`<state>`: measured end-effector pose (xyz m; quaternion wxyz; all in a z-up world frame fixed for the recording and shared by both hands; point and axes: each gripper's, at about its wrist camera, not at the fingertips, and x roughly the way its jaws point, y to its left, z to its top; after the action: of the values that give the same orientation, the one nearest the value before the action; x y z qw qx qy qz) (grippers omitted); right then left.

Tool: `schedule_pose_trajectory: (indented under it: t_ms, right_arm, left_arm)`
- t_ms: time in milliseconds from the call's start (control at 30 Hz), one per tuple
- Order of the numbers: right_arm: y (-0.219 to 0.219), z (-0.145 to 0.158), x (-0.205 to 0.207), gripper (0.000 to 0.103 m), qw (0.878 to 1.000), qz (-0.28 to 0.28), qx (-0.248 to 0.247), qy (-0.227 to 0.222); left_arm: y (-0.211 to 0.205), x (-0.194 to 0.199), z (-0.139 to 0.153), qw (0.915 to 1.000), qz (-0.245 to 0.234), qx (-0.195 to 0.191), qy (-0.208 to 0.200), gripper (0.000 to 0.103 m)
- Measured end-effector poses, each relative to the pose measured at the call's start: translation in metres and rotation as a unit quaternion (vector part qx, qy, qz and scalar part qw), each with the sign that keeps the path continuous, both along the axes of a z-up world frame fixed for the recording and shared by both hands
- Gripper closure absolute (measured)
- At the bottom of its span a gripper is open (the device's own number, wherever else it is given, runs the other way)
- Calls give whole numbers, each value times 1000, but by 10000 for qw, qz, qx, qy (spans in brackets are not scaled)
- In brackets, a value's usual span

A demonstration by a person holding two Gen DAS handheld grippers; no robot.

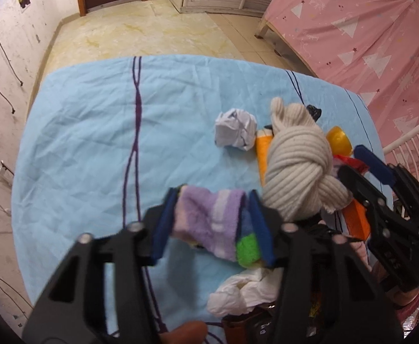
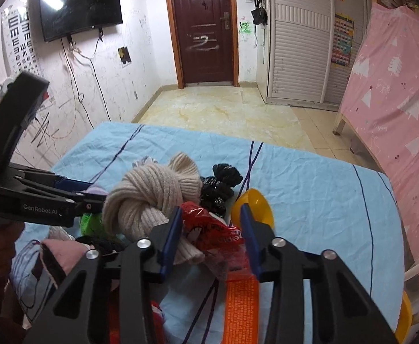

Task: Collect trash
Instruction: 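Grasp the purple cloth with the left tool while the right tool grasps the red plastic bag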

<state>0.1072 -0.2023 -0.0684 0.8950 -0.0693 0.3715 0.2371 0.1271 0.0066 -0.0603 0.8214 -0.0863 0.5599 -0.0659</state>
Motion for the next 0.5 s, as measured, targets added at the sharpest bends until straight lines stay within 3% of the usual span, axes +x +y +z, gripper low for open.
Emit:
schedule_pose_trajectory:
  t_ms: [33,133,500]
  right_arm:
    - [1,-1,0,74,10000,29,5,4]
    - [0,-1,-1,83,10000,35,11,-61]
    - [-21,16,-11,90,9984,-186,439,-292]
  left_arm:
    - [-2,0,0,10000,-6,61,-22,76]
    - [-4,-5,2,9998,-28,188,-102,83]
    - [2,-12,30,9976,175,470,-477,84]
